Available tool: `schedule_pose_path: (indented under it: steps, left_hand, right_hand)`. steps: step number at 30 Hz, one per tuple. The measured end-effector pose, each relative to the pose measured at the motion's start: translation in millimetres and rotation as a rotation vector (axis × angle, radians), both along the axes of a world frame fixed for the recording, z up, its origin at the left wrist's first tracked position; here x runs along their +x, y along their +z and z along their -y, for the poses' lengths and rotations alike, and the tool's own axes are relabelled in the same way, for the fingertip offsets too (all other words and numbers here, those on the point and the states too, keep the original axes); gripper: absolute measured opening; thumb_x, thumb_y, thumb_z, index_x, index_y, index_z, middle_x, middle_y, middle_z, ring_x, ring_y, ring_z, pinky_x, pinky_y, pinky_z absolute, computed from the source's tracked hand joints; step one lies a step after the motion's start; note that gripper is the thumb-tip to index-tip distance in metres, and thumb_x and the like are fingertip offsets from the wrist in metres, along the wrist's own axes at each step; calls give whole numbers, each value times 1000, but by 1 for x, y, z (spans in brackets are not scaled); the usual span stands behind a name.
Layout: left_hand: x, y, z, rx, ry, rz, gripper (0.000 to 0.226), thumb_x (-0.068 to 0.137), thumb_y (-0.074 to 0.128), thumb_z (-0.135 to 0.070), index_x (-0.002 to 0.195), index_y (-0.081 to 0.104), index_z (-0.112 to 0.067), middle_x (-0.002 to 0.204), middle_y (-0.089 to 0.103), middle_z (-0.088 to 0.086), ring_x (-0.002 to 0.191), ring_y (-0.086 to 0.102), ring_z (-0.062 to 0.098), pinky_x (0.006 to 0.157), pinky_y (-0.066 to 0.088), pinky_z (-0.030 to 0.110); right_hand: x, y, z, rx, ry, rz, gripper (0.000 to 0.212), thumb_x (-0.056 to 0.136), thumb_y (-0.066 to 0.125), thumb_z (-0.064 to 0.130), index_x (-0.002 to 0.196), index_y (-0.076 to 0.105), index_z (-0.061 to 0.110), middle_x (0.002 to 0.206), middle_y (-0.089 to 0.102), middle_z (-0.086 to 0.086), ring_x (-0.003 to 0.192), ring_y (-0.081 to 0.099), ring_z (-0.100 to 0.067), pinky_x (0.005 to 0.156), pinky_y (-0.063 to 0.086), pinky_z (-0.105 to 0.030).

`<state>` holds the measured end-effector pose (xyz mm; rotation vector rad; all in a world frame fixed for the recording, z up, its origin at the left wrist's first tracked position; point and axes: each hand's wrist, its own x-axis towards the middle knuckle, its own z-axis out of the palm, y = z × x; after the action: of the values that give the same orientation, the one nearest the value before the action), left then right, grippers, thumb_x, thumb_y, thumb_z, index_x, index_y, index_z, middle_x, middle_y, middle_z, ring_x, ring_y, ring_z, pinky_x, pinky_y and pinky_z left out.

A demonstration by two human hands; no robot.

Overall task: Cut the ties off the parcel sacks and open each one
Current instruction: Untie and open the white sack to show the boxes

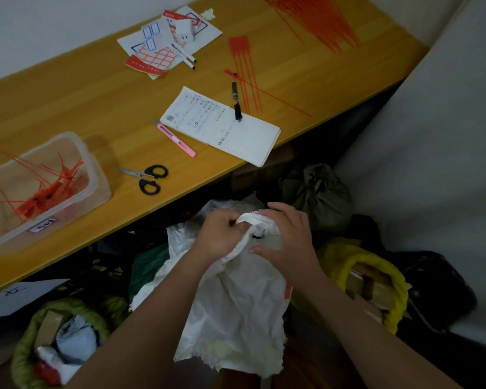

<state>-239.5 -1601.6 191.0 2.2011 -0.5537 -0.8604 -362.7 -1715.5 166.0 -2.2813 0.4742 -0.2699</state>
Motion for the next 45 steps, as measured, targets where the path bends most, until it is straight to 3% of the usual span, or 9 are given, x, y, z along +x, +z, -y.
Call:
schedule_pose_path:
  steps: [3,6,11,18,22,26,34,38,45]
  left_hand:
    - [2,2,0,3,4,-168,29,90,63,-8,65,58,4,59,45,4,51,41,2,53,32,22]
    - [1,2,-5,-39,35,-287,22,86,69,-12,89,66,10,68,57,7,64,52,13,60,38,24]
    - [-1,2,-7,-105,72,-297,22,81,76,-19,92,58,-14,45,51,-9,41,43,2,43,34,17]
    - [-18,-3,-2,-74,-155,773,22,80,67,-29,100,68,-19,102,57,0,97,43,19,80,33,34]
    - [-25,-6,-1,-13,-365,740,51,78,71,-35,124,62,-15,117,62,-2,107,46,18,86,37,35]
    - [-20,-8,2,-3,-419,744,30,86,67,-30,115,68,-20,102,68,-4,101,56,21,85,25,29]
    - [1,-11,4,-31,-246,400,16,93,59,-21,101,70,-13,93,61,-5,94,58,18,81,43,33]
    - [4,-12,1,23,-159,369,16,94,58,-28,95,68,-16,77,55,-14,74,49,7,64,32,21]
    - [10,19,-5,65,-39,232,39,93,60,-26,59,42,-25,51,41,-10,52,42,3,52,29,22]
  right_hand:
    - [-6,-2,8,388,-112,66,21,85,69,34,106,65,34,110,63,20,107,60,-10,94,42,-20]
    - [-13,-3,25,535,-139,13,27,77,78,8,88,74,33,89,72,21,88,67,1,78,50,-16]
    - [-11,2,36,699,-99,-25,20,81,74,5,80,74,25,78,74,7,74,68,-6,66,53,-19]
    - [-5,5,40,804,-195,-12,19,85,72,10,78,72,28,78,73,10,74,67,-2,62,51,-15]
    - [-5,10,42,887,-232,11,18,85,73,11,80,72,28,83,74,6,77,70,-6,62,52,-16]
    - [-8,12,40,916,-218,-19,19,83,75,15,96,68,26,91,75,3,85,71,-12,66,54,-19]
    - [-8,13,10,523,-242,-129,102,58,89,31,136,24,42,130,33,9,121,40,-14,98,42,-30]
    - [-13,11,18,608,-204,-137,96,71,81,9,138,21,43,109,56,5,92,58,-6,71,46,-7]
    - [-2,44,36,555,-114,-220,84,78,74,9,129,27,55,97,63,-12,81,63,-25,68,56,-37]
